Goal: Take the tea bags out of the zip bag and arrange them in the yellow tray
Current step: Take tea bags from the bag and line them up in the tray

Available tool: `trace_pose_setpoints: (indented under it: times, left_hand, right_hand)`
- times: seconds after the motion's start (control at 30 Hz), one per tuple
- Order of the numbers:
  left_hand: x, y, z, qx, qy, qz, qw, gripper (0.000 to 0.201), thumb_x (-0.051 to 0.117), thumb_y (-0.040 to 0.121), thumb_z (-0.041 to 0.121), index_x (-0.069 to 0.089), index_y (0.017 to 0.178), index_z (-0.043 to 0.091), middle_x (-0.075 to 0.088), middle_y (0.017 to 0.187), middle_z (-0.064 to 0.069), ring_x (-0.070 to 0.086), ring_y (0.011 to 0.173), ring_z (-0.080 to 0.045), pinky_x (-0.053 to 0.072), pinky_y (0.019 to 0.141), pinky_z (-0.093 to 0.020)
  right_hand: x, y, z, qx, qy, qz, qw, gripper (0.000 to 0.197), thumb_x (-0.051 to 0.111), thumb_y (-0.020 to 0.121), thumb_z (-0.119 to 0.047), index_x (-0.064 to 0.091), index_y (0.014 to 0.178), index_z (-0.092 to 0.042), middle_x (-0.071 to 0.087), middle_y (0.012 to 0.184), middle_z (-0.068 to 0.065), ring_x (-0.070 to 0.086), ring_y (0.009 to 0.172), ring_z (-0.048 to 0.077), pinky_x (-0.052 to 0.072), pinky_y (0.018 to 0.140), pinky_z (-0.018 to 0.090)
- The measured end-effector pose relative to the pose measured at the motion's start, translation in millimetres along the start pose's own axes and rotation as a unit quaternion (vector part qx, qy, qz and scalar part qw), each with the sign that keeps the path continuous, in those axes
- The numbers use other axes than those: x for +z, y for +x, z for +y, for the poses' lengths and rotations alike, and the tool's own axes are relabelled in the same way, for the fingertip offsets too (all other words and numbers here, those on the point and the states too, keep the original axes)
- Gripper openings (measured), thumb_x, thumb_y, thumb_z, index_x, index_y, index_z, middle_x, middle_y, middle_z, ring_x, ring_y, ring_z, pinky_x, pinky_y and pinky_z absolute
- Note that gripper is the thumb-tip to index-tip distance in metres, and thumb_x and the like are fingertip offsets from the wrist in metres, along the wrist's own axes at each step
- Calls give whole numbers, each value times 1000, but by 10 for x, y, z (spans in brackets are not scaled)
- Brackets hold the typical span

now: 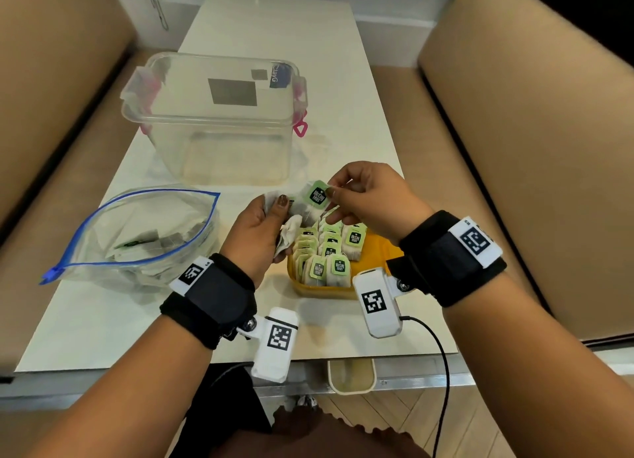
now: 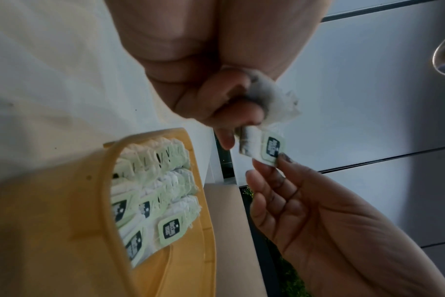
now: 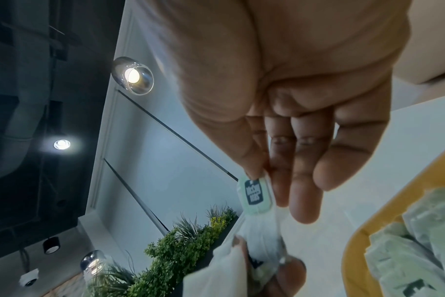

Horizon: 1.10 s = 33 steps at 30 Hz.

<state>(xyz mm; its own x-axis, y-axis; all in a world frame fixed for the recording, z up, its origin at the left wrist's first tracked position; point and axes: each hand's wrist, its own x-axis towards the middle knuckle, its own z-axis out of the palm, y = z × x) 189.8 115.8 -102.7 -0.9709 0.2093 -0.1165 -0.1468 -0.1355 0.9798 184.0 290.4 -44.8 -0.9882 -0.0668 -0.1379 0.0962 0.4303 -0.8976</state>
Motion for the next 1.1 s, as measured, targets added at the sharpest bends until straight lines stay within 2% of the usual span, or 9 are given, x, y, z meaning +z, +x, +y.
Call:
trace_pose_setpoints:
  times: [0.1,0.27,0.4,0.53,0.63,0.73,0.87,1.03,1.1]
  left_hand:
    - [-35,0,7,24,46,1,999,25,46,100,23,63,103,5,49,48,6,35,37,-9,25,42,-21]
    - [-66,-9,29,43,94,22,994,16,50,98,25,66,100,23,54,49,9,42,41,-6,36,46,-25]
    - [-25,-10,68,33,25,14,999,20,52,96,18,63,110,12,62,60,9,47,42,-4,35,40,-16]
    - [-54,40,8,25,55,11,998,7,61,91,17,66,93,21,68,77,-1,53,52,-17,36,42,-22]
    - [-37,56,-33,7,67,2,998,7,61,91,15,66,91,20,68,82,-9,52,46,-7,32,39,-18]
    - [-25,69,-65,1,84,1,996,7,62,90,13,67,93,16,68,86,-15,52,47,-9,32,40,-18]
    - [-64,53,-75,1,84,15,996,7,61,91,13,67,92,11,66,74,-7,53,47,-6,37,41,-17]
    - [-142,46,-93,-19,95,35,995,24,55,95,29,68,83,13,62,72,-19,47,45,-14,35,50,-26]
    - [-163,42,-111,-26,105,46,993,31,51,96,36,68,77,18,62,69,-13,47,47,-15,35,49,-25]
  right_hand:
    - [-43,12,0,-11,-12,14,1000,6,57,93,-13,58,88,-9,72,84,16,73,70,24,51,66,42]
    - [-73,33,9,-60,-12,7,998,5,53,96,-10,55,92,-8,71,87,9,73,74,22,54,67,40]
    - [-39,25,16,-55,20,-5,998,6,50,97,-6,54,93,-8,71,88,11,73,76,24,56,68,36]
    - [-53,47,39,-66,-8,0,998,9,55,94,-8,59,88,-13,70,89,14,72,75,22,57,70,39]
    - [-109,71,61,-77,-67,11,995,8,60,91,-10,65,86,-14,70,82,12,68,71,20,57,67,38]
    - [-173,98,100,-63,-103,13,993,5,63,90,-13,66,87,-12,70,75,10,67,65,15,54,62,33]
    - [-281,95,172,-14,-187,-12,982,10,61,91,-13,63,82,-17,67,67,0,64,59,10,53,63,30]
    - [-329,85,310,65,-315,-82,943,9,58,91,-13,65,86,-10,67,67,-1,61,55,10,46,54,21]
    - [-302,106,380,96,-340,-111,929,10,58,91,-12,66,88,-7,69,72,2,62,54,10,46,53,19]
